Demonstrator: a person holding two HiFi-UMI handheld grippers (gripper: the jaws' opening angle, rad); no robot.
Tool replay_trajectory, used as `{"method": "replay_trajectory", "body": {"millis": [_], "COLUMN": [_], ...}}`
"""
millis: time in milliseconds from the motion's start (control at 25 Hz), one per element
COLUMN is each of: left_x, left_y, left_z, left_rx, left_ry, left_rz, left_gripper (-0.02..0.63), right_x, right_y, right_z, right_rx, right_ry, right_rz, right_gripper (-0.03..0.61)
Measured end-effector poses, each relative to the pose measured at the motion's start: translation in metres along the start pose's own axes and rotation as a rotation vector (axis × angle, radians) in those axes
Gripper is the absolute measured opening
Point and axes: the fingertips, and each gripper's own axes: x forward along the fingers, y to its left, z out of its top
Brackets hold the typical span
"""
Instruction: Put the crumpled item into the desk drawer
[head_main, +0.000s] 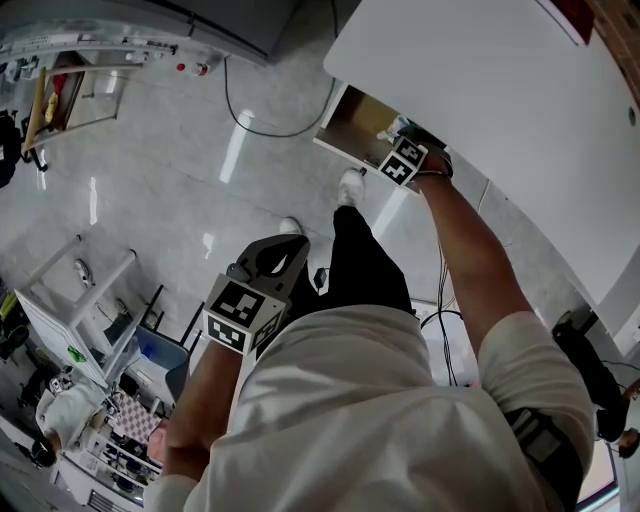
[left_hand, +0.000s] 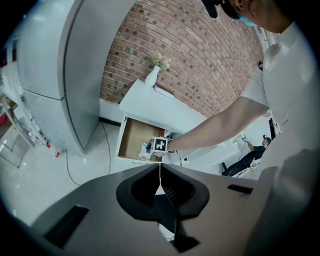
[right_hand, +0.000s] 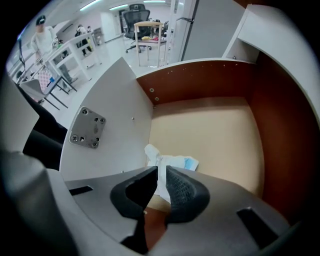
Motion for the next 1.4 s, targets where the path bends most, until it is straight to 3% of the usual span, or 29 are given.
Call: {"method": "replay_trajectory", "body": {"millis": [560,760,960,1400], "left_x": [-0.026,-0.051,-0.086,-0.158], "left_y": [-0.013,-0.023,-0.025,-0.034], "left_z": [-0.002,-0.003,-0.008,-0.055], "left_rx": [0.085,0.138,0.170,0.251], "left_ry": [-0.030,-0.062,-0.106,-0.174], "left_rz": [-0.046,-0.075,-0.080,-0.124], "left_gripper": [0.025,0.025,0.025,0.025], "right_x": [-0.053,-0.097,-0.152,-0.267], "right_y": [0.015,0.030,0.065,0.184], "right_z": [0.002,0.007,0.022,0.064], "right_rx": [0.091,0.175,0.263,0.471], "right_ry": [-0.051,-0.090,-0.166,-0.328], "right_rz": [-0.044,-0.065,-0.058,0.010], "right_gripper": [0.074,0.055,0.038,0.029]}}
